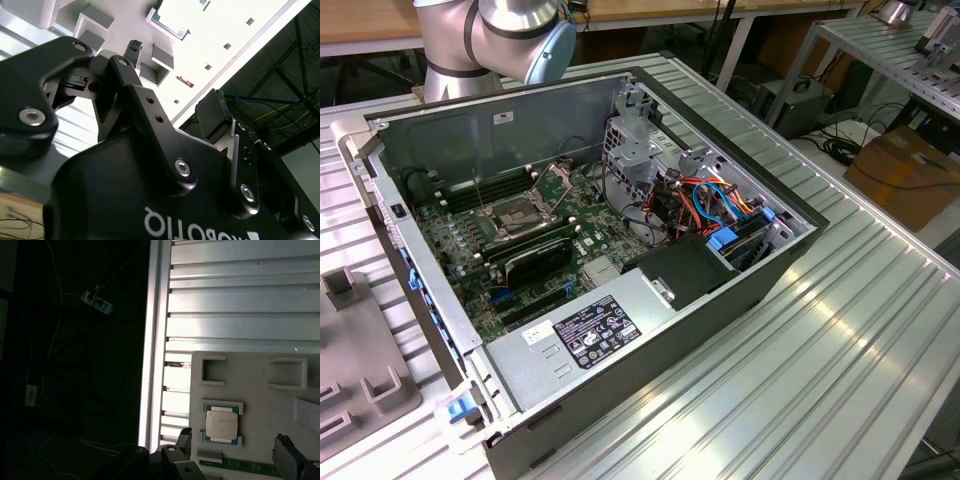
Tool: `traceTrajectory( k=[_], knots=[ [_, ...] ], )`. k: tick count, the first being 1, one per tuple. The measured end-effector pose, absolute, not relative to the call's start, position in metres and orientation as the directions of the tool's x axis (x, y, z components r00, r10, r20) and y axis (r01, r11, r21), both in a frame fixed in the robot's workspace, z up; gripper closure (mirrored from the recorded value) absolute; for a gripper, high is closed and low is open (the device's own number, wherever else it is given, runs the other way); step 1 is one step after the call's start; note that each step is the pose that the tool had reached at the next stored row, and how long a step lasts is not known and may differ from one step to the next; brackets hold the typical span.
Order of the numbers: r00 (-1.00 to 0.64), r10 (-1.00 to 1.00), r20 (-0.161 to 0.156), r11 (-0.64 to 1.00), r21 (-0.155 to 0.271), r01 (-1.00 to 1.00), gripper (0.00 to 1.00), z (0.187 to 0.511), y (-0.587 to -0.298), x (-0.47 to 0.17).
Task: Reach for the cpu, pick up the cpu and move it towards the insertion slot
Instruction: 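Pick up the cpu and move it towards the insertion slot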
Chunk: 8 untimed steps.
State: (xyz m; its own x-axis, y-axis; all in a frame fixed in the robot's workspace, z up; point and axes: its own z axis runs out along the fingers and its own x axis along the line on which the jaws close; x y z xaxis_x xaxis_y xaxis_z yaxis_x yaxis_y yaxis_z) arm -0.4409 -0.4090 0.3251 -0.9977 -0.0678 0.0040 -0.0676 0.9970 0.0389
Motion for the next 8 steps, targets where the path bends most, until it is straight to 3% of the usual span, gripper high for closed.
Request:
traceTrajectory(
  k=[8],
  knots=[
    [-0.998, -0.068, 0.005, 0.997, 0.039, -0.068, 0.28, 0.3190, -0.4095, -0.4409]
  ],
)
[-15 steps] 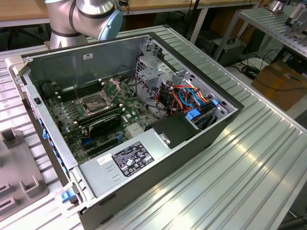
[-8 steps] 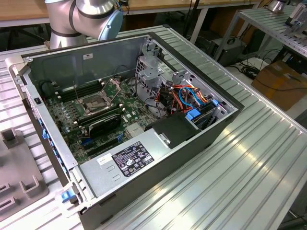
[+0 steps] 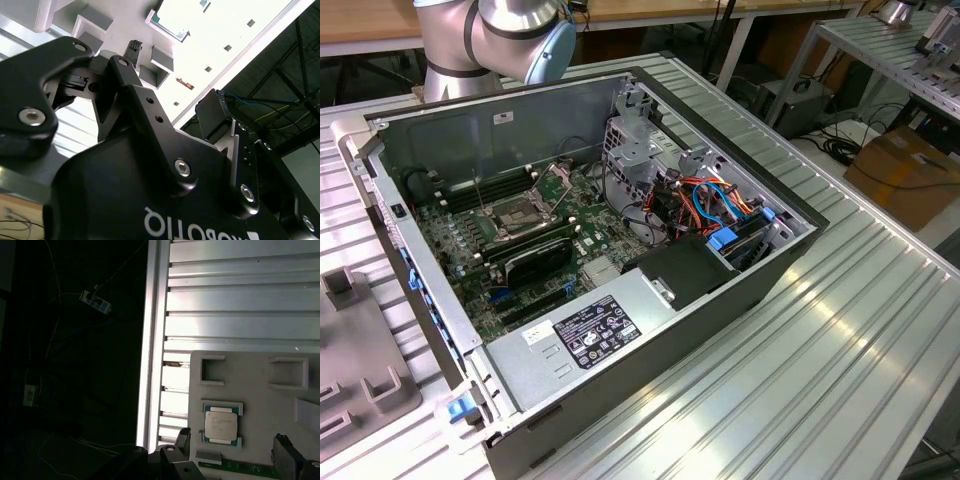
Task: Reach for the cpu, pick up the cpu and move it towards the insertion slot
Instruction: 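Pick up the cpu and move it towards the insertion slot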
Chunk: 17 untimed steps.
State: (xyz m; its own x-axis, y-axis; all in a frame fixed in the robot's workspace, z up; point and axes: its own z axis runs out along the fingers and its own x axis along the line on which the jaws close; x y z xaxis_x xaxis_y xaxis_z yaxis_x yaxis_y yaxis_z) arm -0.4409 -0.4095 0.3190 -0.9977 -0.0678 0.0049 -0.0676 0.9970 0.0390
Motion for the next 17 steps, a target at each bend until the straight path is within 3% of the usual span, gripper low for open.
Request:
traceTrajectory(
  k=[17],
  knots=[
    [-0.998, -0.068, 0.010, 0.997, 0.039, -0.067, 0.28, 0.302, -0.414, -0.441]
  ],
)
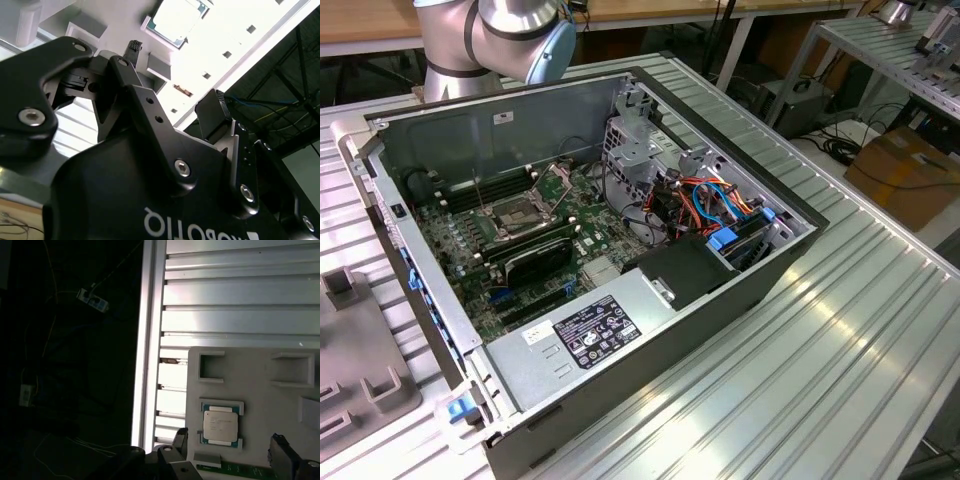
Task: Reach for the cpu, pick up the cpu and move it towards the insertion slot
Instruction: 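Pick up the cpu and move it towards the insertion slot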
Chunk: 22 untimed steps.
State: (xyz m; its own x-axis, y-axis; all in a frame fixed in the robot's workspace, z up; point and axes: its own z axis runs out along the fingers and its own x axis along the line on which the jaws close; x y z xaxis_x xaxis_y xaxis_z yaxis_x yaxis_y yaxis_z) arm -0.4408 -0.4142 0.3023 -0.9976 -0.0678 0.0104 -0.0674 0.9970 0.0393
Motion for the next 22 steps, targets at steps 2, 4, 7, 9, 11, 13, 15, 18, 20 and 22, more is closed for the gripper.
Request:
traceTrajectory(
  k=[2, 4, 7, 9, 11, 13, 15, 18, 20, 22],
  knots=[
    [-0.998, -0.068, 0.011, 0.997, 0.039, -0.067, 0.28, 0.301, -0.415, -0.441],
    [-0.998, -0.068, 0.012, 0.997, 0.039, -0.067, 0.28, 0.299, -0.416, -0.441],
    [-0.998, -0.068, 0.013, 0.997, 0.040, -0.067, 0.28, 0.297, -0.416, -0.441],
    [-0.998, -0.068, 0.014, 0.997, 0.040, -0.067, 0.28, 0.295, -0.417, -0.441],
    [-0.998, -0.068, 0.014, 0.997, 0.040, -0.067, 0.28, 0.294, -0.418, -0.441],
    [-0.998, -0.068, 0.015, 0.997, 0.040, -0.067, 0.28, 0.293, -0.419, -0.441],
    [-0.998, -0.068, 0.017, 0.997, 0.040, -0.067, 0.28, 0.290, -0.420, -0.441],
    [-0.997, -0.068, 0.021, 0.997, 0.040, -0.067, 0.28, 0.287, -0.422, -0.441],
    [-0.997, -0.068, 0.022, 0.997, 0.040, -0.067, 0.28, 0.285, -0.424, -0.441],
    [-0.997, -0.068, 0.022, 0.997, 0.040, -0.067, 0.28, 0.285, -0.424, -0.441]
  ],
)
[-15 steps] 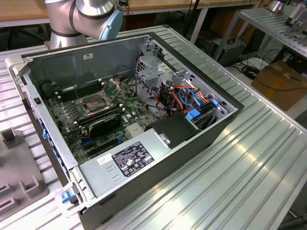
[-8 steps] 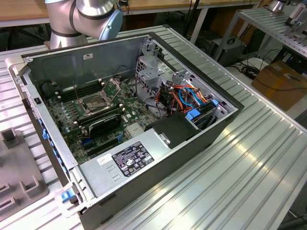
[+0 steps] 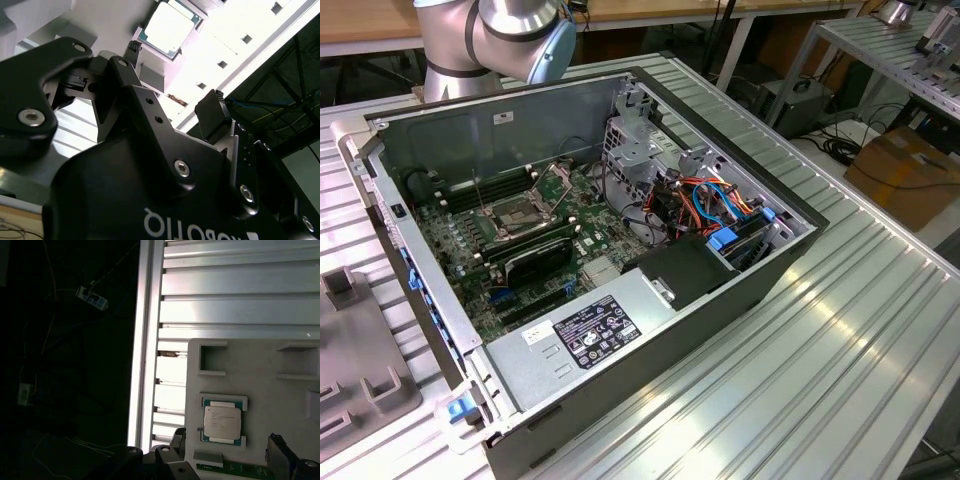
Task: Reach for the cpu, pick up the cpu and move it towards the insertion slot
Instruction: 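Pick up the cpu and move it towards the insertion slot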
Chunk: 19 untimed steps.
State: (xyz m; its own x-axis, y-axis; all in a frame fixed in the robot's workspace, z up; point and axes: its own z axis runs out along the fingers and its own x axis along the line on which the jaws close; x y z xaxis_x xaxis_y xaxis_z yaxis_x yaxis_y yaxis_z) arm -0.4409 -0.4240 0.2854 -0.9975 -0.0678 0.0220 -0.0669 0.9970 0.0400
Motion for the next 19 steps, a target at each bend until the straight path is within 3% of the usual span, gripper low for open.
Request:
traceTrajectory(
  k=[19],
  knots=[
    [-0.997, -0.068, 0.022, 0.997, 0.040, -0.067, 0.28, 0.273, -0.423, -0.437]
  ],
)
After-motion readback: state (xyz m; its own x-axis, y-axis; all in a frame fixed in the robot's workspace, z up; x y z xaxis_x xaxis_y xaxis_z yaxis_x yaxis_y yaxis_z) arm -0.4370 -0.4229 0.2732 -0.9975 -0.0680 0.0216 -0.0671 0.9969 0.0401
